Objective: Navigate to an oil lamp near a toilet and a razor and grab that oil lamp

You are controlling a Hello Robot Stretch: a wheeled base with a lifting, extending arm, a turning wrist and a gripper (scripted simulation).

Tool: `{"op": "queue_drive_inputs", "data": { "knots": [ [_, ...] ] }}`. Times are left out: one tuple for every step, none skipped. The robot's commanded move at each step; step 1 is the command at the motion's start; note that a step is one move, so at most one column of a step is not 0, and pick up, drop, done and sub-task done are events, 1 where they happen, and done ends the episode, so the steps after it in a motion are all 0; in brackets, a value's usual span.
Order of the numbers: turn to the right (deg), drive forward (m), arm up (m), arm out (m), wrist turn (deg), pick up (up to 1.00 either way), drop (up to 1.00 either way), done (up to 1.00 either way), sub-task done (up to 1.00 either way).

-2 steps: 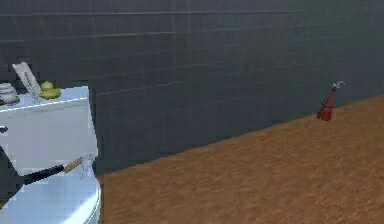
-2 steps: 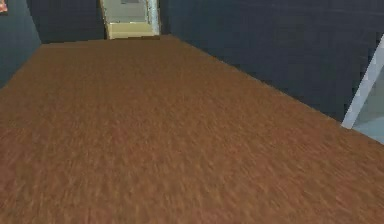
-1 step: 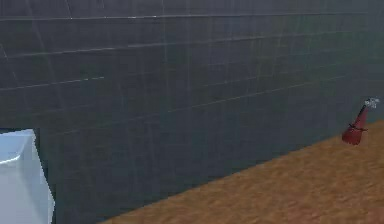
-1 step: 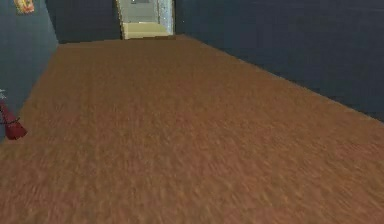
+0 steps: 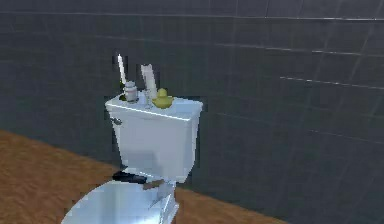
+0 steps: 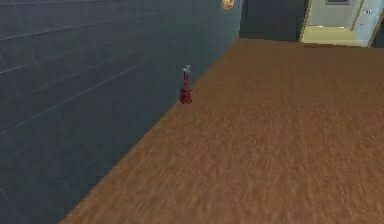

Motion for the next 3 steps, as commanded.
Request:
{"op": "queue_drive_inputs", "data": {
  "knots": [
    [-45.0,0.0,0.0,0.0,0.0,0.0,0.0,0.0,0.0],
    [-45.0,0.0,0.0,0.0,0.0,0.0,0.0,0.0,0.0],
    [-45.0,0.0,0.0,0.0,0.0,0.0,0.0,0.0,0.0]
  ]
}}
